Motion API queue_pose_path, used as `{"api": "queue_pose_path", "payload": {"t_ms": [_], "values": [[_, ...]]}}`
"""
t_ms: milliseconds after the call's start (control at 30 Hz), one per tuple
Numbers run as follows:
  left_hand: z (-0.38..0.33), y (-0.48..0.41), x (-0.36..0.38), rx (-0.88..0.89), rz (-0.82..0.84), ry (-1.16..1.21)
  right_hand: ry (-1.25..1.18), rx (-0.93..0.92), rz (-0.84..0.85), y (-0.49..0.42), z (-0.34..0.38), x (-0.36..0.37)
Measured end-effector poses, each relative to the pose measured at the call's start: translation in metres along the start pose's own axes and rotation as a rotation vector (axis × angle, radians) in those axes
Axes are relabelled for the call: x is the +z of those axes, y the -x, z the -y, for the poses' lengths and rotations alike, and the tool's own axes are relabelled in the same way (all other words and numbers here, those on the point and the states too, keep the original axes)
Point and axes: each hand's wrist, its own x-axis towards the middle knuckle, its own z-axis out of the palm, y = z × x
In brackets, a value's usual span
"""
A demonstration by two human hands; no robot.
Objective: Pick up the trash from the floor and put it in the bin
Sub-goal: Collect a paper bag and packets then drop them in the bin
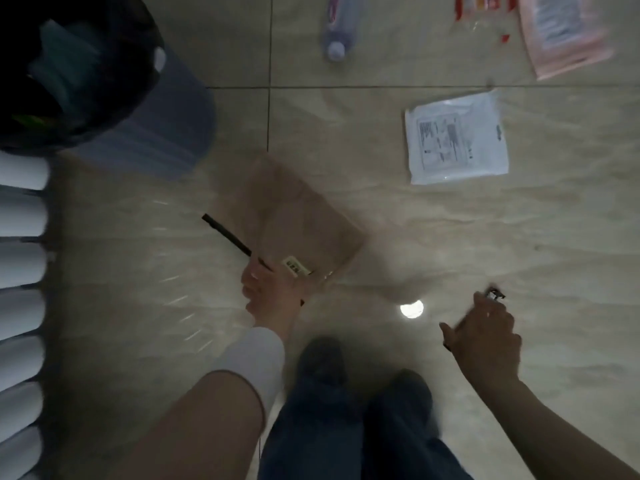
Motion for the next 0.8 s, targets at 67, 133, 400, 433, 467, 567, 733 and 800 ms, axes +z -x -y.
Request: {"api": "queue_pose_path", "payload": {"t_ms": [67,133,400,433,467,567,733,800], "values": [[0.005,-0.034,0.02,-0.231,-0.042,0.28,-0.138,0.158,-0.022,-0.023,-0.004,0.031],[0.012,-0.067,0.035,-0.338,-0.089,0.391,-0.388,0.387,-0.06,-0.045,-0.006,0.054],[0.016,-0.149,0.057,-0.329,-0.258,0.428,-0.909,0.893,-0.186,-0.107,-0.01,0.104],[0.016,-0.152,0.059,-0.3,-0.247,0.449,-0.935,0.895,-0.192,-0.11,-0.01,0.106],[0.017,-0.153,0.061,-0.276,-0.227,0.46,-0.941,0.881,-0.185,-0.112,-0.009,0.108],[0.014,-0.142,0.063,-0.225,-0.13,0.534,-0.926,0.735,-0.097,-0.112,-0.005,0.102],[-0.008,-0.085,0.047,-0.126,-0.047,0.825,-0.985,0.535,-0.043,-0.087,0.003,0.051],[-0.018,-0.055,0.03,-0.067,-0.001,0.802,-1.089,0.467,-0.008,-0.069,0.004,0.017]]}}
